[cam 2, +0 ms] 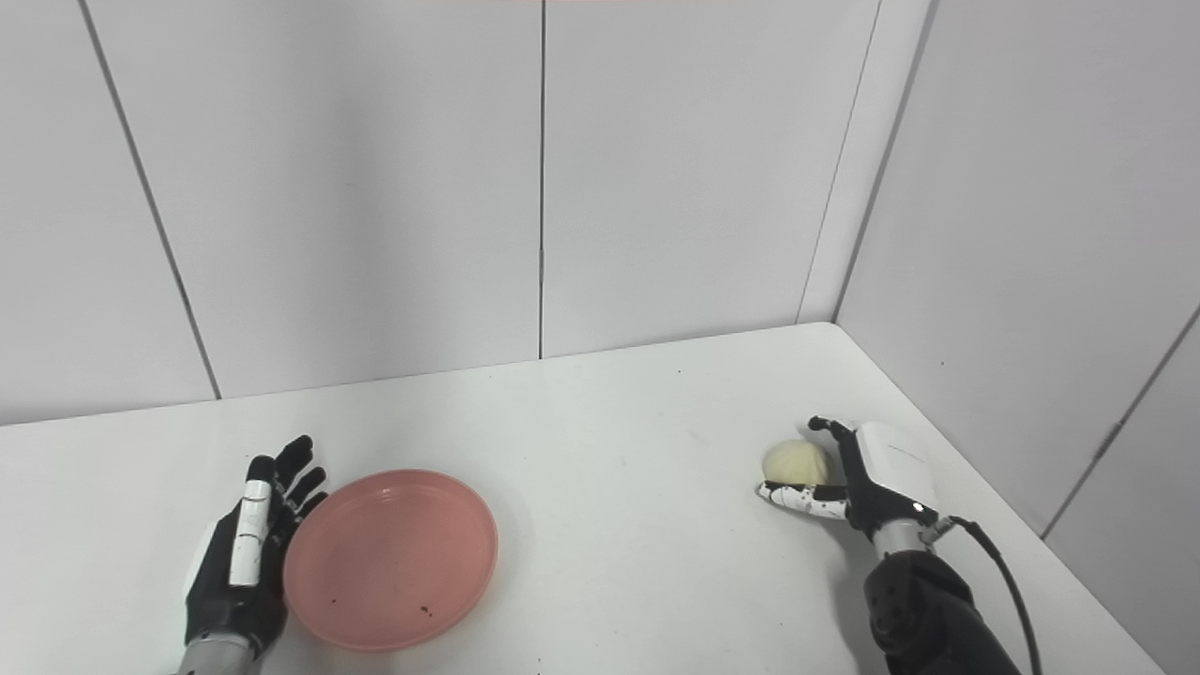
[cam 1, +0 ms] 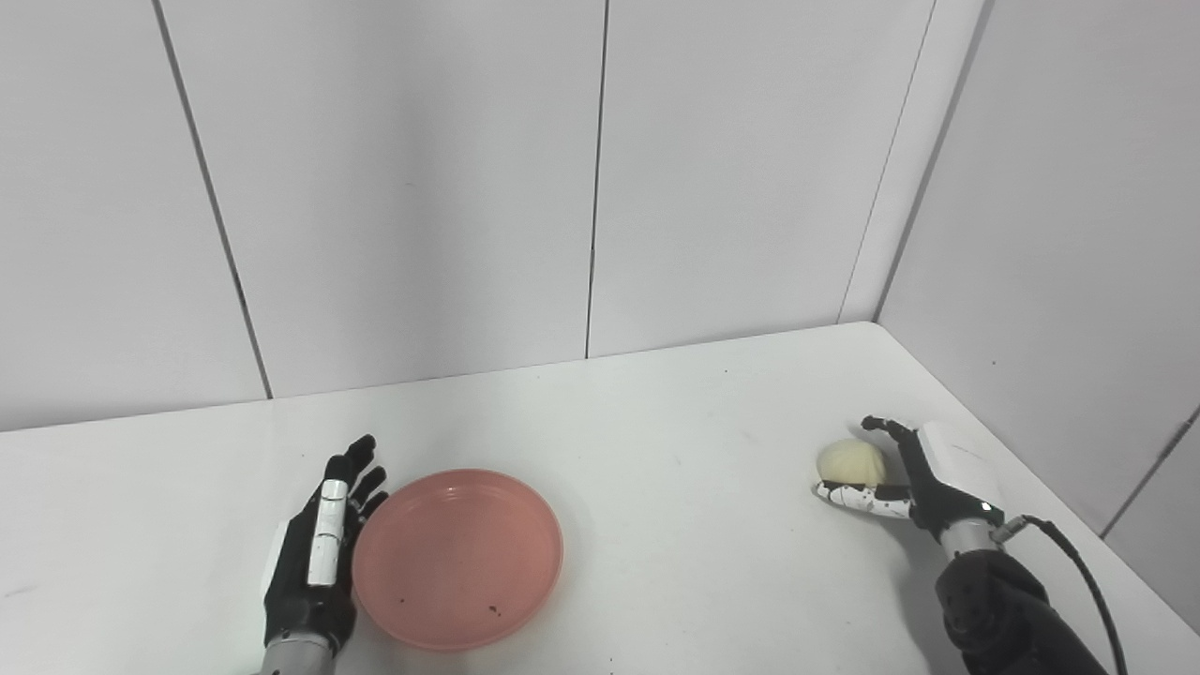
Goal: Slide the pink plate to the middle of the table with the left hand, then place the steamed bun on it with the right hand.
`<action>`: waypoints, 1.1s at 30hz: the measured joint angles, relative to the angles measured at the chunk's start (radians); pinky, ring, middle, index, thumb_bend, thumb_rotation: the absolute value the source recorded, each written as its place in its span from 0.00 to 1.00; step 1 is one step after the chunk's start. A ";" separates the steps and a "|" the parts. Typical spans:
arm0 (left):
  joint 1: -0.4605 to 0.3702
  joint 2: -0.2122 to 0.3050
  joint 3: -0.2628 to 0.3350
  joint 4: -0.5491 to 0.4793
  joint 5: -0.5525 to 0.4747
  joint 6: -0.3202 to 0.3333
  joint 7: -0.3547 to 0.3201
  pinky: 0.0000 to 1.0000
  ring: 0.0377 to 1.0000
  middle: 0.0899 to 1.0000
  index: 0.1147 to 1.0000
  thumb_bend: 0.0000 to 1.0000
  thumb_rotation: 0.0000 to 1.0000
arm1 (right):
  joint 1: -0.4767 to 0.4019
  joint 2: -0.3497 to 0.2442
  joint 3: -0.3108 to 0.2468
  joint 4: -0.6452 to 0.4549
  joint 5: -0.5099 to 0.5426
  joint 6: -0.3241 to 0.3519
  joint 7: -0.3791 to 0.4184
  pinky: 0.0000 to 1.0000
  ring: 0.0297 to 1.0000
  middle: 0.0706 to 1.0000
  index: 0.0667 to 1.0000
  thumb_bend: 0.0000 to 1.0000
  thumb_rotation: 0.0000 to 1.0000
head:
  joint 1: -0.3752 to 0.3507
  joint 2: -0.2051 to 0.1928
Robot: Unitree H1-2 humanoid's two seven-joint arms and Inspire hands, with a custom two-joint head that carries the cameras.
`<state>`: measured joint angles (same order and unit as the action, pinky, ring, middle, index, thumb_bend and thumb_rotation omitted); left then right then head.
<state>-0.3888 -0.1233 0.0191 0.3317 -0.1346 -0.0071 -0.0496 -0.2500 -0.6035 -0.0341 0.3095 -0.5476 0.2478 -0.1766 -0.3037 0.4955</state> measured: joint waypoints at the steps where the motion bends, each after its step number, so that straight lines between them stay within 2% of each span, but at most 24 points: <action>1: 0.000 0.000 0.000 0.000 0.000 0.000 0.000 0.91 0.91 0.94 0.79 0.79 0.87 | -0.002 0.000 0.000 0.003 0.002 0.000 -0.001 0.71 0.80 0.80 0.74 1.00 0.51 | 0.000 0.000; 22: 0.000 0.000 -0.001 -0.003 -0.002 0.007 0.000 0.91 0.91 0.94 0.79 0.80 0.85 | -0.007 0.001 0.017 0.012 0.004 0.000 -0.025 0.73 0.83 0.81 0.73 1.00 0.51 | 0.000 0.000; 27: 0.000 0.000 -0.001 -0.003 -0.007 0.007 -0.001 0.91 0.91 0.94 0.79 0.79 0.86 | -0.004 0.002 0.016 0.005 -0.003 0.007 -0.027 0.71 0.79 0.80 0.66 0.98 0.48 | 0.000 0.002; 29: 0.000 0.000 -0.001 -0.004 -0.013 0.008 -0.001 0.91 0.91 0.94 0.79 0.79 0.86 | -0.004 0.007 0.012 0.002 -0.008 0.012 -0.037 0.66 0.75 0.75 0.62 0.97 0.45 | 0.000 0.003; 33: 0.000 0.000 -0.003 -0.009 -0.014 0.017 -0.001 0.91 0.91 0.95 0.79 0.79 0.86 | -0.002 0.013 0.005 -0.006 -0.012 0.025 -0.052 0.71 0.79 0.75 0.59 0.97 0.44 | 0.000 0.003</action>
<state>-0.3884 -0.1237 0.0162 0.3228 -0.1484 0.0099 -0.0511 -0.2524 -0.5904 -0.0293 0.3036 -0.5595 0.2726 -0.2288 -0.3037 0.4985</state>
